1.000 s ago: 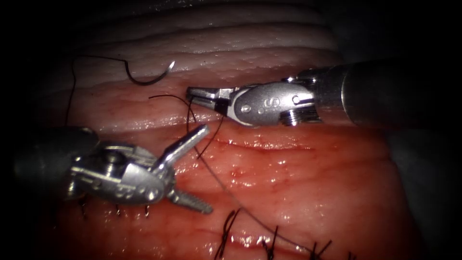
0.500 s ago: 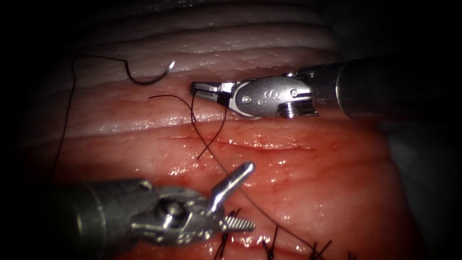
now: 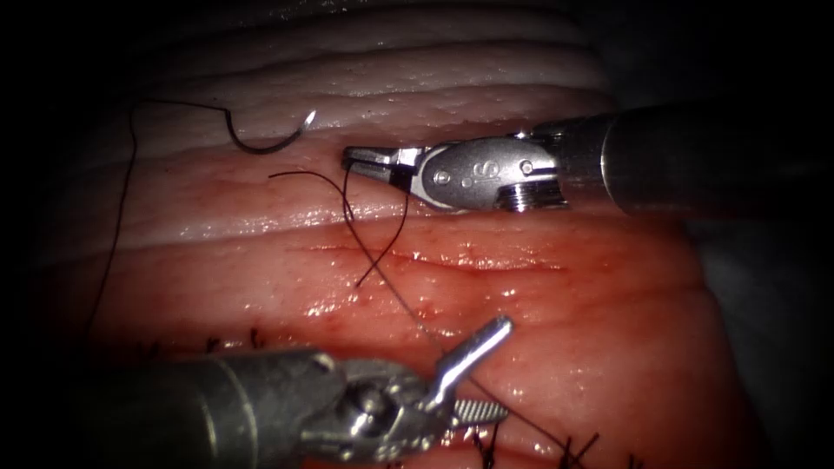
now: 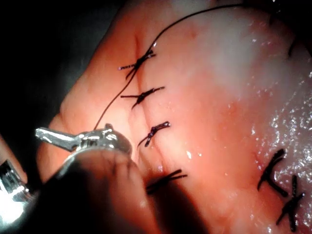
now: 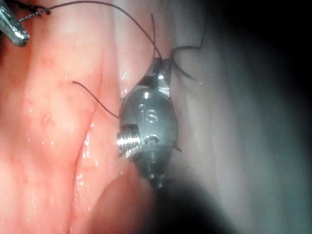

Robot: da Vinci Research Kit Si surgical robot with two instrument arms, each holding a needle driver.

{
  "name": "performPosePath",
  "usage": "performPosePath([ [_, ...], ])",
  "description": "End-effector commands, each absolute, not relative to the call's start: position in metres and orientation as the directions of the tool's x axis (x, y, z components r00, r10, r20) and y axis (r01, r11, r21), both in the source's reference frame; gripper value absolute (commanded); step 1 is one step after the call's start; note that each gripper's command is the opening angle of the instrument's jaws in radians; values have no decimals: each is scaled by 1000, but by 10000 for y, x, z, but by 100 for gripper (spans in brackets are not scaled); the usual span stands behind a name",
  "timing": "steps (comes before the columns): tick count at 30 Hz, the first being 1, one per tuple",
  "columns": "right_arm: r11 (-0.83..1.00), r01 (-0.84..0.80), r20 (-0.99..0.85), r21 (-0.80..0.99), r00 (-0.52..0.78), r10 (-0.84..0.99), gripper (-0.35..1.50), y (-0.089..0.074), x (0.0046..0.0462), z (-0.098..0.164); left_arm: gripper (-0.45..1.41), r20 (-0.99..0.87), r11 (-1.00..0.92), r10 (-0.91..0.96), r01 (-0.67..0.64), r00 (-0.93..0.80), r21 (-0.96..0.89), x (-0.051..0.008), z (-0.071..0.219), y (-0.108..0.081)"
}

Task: Wound Closure
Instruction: Hold suture with right hand to regrasp suture with left end-effector at longer length, then wrap suture twice counter-clockwise around right hand

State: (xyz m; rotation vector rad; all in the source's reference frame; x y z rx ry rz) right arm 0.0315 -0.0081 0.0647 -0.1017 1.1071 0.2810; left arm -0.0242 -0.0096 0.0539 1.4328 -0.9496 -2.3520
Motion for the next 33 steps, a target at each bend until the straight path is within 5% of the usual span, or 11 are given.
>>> performPosePath([
  [1, 960, -273, -894, 57, 415, 171, -35, -79, 323, 651, 59, -710, -765, -499, -133, -496, 630, -246, 542, -96],
  [3, 960, -273, -894, 57, 415, 171, -35, -79, 323, 652, 39, -710, -764, -499, -133, -497, 631, -247, 541, -97],
  [5, 960, -273, -894, 57, 415, 171, -35, -79, 323, 652, -15, -708, -763, -499, -132, -500, 632, -247, 540, -99],
  [7, 960, -274, -893, 57, 415, 172, -35, -78, 323, 652, -43, -706, -762, -500, -132, -502, 634, -249, 539, -101],
  [17, 959, -275, -893, 63, 413, 177, -35, -78, 320, 652, -45, -696, -763, -506, -111, -509, 636, -230, 541, -108],
  [33, 958, -270, -895, 96, 398, 202, -35, -116, 311, 618, -45, -637, -792, -396, -105, -661, 601, -61, 517, -104],
])
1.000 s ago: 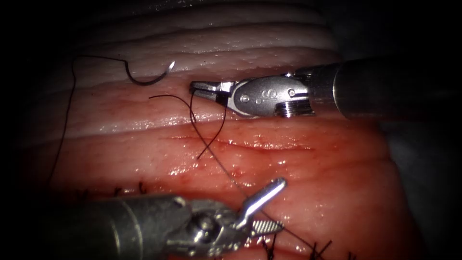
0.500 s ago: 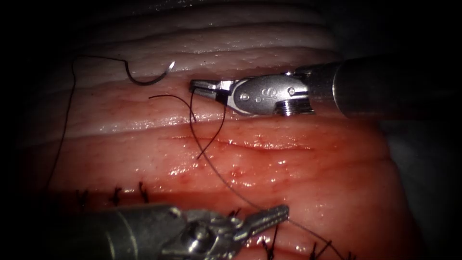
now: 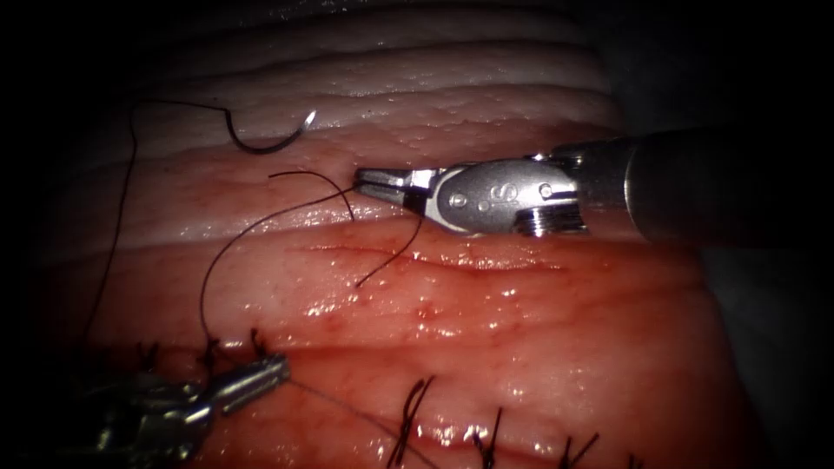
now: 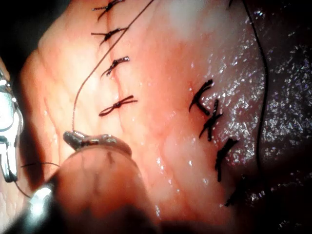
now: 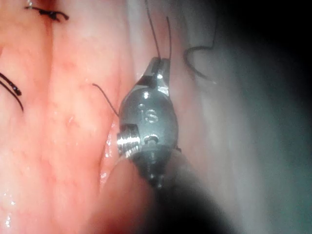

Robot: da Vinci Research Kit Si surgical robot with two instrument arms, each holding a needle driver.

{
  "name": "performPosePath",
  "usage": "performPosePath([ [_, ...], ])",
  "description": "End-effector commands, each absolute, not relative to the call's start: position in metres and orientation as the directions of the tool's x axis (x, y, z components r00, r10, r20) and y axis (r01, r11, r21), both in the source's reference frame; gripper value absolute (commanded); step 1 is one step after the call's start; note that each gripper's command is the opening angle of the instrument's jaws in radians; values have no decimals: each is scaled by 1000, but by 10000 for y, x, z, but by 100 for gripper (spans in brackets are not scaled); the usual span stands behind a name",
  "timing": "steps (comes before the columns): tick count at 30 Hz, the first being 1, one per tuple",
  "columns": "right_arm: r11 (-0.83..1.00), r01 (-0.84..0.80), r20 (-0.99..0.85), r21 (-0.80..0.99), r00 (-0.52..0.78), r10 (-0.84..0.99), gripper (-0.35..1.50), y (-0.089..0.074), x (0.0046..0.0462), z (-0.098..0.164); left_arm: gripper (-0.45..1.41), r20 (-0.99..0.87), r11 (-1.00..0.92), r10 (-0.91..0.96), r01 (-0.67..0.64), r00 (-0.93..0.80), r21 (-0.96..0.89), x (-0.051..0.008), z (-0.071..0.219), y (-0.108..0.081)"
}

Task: Wound Closure
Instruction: Wrap suture twice counter-clockwise around right hand

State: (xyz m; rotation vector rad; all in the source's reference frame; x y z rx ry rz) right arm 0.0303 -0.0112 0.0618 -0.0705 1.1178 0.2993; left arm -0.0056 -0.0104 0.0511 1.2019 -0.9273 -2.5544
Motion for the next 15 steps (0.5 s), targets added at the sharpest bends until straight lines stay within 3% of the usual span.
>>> performPosePath([
  [1, 957, -272, -894, 101, 397, 207, -35, -120, 311, 614, -45, -634, -792, -391, -107, -668, 601, -51, 515, -103],
  [7, 961, -238, -909, 138, 355, 218, -35, -142, 318, 589, -45, -613, -796, -372, -100, -697, 596, -20, 513, -104],
  [8, 959, -236, -910, 157, 344, 233, -16, -145, 319, 586, -45, -610, -796, -371, -98, -700, 597, -17, 513, -104],
  [11, 955, -237, -909, 177, 332, 251, 95, -144, 319, 582, -45, -600, -795, -367, -95, -711, 599, -10, 514, -107],
  [13, 956, -227, -911, 187, 323, 255, 126, -138, 316, 581, -45, -595, -794, -366, -93, -716, 601, -6, 514, -110],
  [15, 953, -213, -917, 216, 291, 273, 137, -128, 307, 581, -45, -588, -792, -366, -91, -721, 604, -1, 515, -114],
])
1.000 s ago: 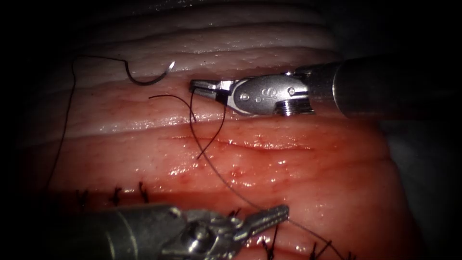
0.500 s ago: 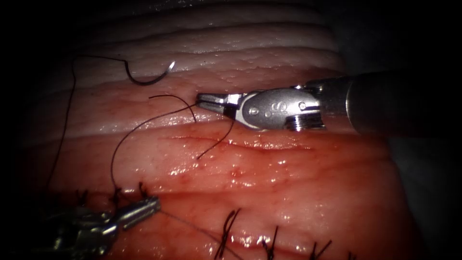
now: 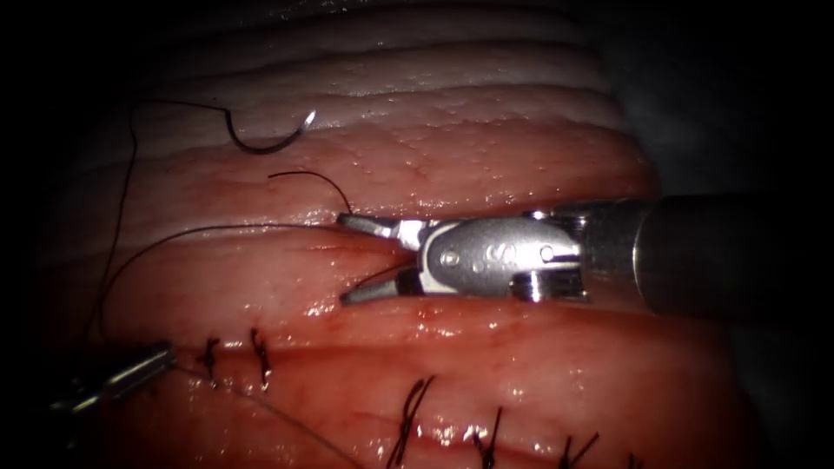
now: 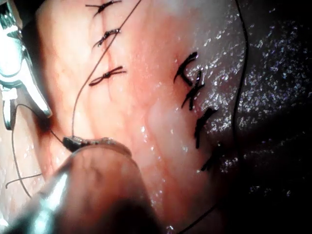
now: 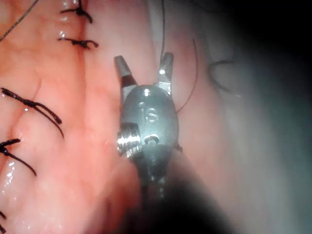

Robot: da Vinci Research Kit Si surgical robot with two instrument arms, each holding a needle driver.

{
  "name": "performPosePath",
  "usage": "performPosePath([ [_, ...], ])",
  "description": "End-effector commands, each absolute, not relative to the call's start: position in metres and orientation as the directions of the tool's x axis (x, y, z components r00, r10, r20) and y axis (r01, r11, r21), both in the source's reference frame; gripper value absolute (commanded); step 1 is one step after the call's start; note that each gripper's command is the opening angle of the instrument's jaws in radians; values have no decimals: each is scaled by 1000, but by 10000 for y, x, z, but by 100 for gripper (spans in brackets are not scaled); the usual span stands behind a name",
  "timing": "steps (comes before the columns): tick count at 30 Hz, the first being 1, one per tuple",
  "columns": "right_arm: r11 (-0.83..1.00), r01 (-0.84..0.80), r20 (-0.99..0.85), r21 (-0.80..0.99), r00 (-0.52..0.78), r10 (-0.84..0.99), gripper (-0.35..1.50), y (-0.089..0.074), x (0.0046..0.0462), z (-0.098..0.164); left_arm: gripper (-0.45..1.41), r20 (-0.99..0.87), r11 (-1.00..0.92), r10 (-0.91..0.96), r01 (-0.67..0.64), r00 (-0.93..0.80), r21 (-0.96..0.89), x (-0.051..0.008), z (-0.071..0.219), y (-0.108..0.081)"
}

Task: Wound Closure
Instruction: Wrap suture twice counter-clockwise around right hand

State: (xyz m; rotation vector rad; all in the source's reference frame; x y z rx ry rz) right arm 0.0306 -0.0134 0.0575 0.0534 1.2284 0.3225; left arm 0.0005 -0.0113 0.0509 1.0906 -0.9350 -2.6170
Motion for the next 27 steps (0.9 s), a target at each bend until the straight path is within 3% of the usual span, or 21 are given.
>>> performPosePath([
  [1, 951, -210, -918, 227, 280, 281, 140, -123, 302, 581, -45, -584, -791, -364, -90, -725, 605, 1, 515, -115],
  [7, 936, -209, -930, 284, 176, 321, 147, -84, 267, 576, -45, -580, -789, -369, -86, -727, 609, 10, 514, -122],
  [9, 936, -186, -930, 300, 159, 330, 133, -70, 260, 575, -45, -579, -789, -368, -85, -727, 609, 11, 513, -122],
  [11, 930, -168, -926, 326, 141, 350, 103, -61, 258, 575, -45, -579, -789, -367, -86, -728, 608, 10, 511, -122],
  [12, 930, -165, -927, 328, 134, 351, 80, -58, 259, 577, -45, -577, -790, -365, -86, -731, 608, 10, 511, -121],
  [13, 926, -161, -924, 341, 127, 362, 51, -53, 260, 580, -45, -577, -790, -364, -86, -731, 607, 9, 510, -121],
  [15, 917, -192, -915, 350, 140, 379, -35, -49, 264, 587, -45, -577, -790, -363, -87, -732, 607, 8, 509, -120],
  [18, 889, -228, -884, 396, 167, 437, -35, -46, 276, 602, -45, -583, -793, -359, -91, -729, 602, 8, 509, -119],
  [27, 925, -79, -903, 371, 200, 379, -35, -54, 316, 658, -45, -629, -802, -385, -93, -676, 590, 7, 505, -104],
])
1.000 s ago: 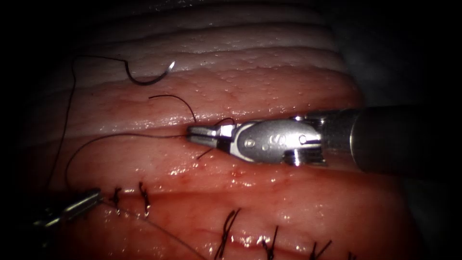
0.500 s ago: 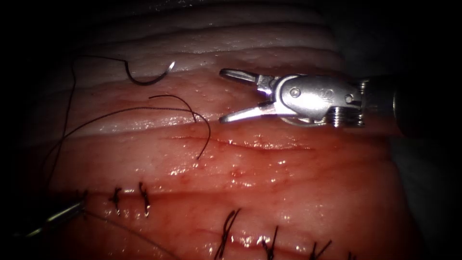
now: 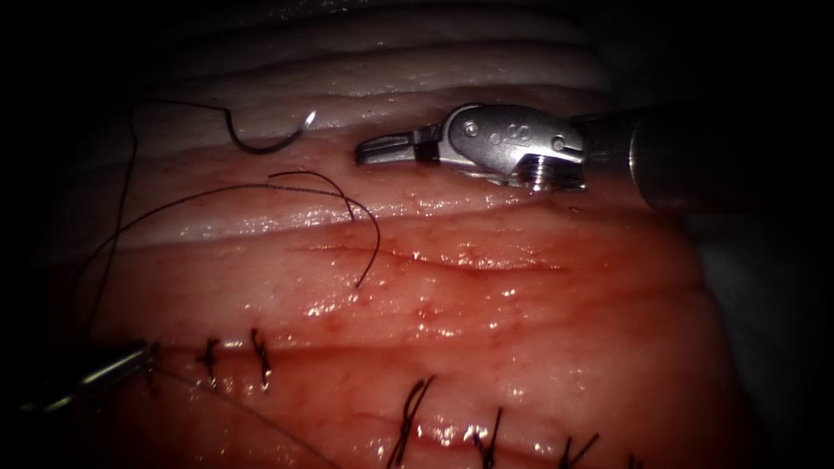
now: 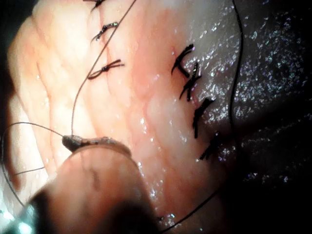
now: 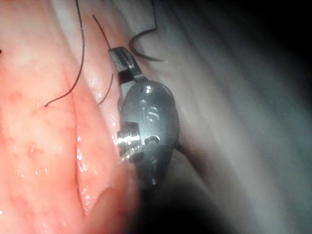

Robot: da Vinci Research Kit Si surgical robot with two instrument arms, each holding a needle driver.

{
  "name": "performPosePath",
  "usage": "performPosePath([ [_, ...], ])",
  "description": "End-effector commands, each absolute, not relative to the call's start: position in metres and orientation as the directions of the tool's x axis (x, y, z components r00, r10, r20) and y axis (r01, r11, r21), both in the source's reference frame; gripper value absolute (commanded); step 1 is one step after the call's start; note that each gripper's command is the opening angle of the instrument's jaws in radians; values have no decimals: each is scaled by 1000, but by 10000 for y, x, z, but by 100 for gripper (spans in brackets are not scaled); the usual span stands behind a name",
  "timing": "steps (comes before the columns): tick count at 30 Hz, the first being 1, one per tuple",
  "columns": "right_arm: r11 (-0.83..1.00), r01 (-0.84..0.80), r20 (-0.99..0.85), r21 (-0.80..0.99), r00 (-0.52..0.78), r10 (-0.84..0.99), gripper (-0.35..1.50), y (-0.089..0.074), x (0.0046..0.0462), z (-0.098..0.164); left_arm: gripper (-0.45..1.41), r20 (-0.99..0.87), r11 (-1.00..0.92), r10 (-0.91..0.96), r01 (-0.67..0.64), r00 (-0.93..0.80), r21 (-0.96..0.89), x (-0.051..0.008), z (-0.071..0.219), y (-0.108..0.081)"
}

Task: Wound Closure
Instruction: Wrap suture twice counter-clockwise around right hand

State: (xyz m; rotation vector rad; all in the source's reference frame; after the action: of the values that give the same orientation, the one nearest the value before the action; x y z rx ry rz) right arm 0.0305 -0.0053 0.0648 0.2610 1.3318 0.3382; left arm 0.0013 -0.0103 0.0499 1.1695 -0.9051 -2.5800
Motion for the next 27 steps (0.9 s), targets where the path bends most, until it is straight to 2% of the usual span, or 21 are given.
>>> performPosePath([
  [1, 929, -65, -908, 364, 199, 370, -35, -56, 320, 664, -45, -632, -803, -386, -93, -672, 589, 6, 505, -102],
  [9, 901, 16, -897, 433, 103, 429, -35, -78, 349, 692, -45, -673, -810, -426, -76, -605, 582, -4, 510, -90],
  [18, 869, 71, -868, 489, -57, 493, -35, -84, 363, 670, -45, -799, -883, -368, -90, -476, 461, -6, 553, -65],
  [27, 863, 83, -852, 498, -137, 505, -35, -83, 378, 643, -45, -839, -928, -315, -45, -443, 371, -29, 607, -59],
])
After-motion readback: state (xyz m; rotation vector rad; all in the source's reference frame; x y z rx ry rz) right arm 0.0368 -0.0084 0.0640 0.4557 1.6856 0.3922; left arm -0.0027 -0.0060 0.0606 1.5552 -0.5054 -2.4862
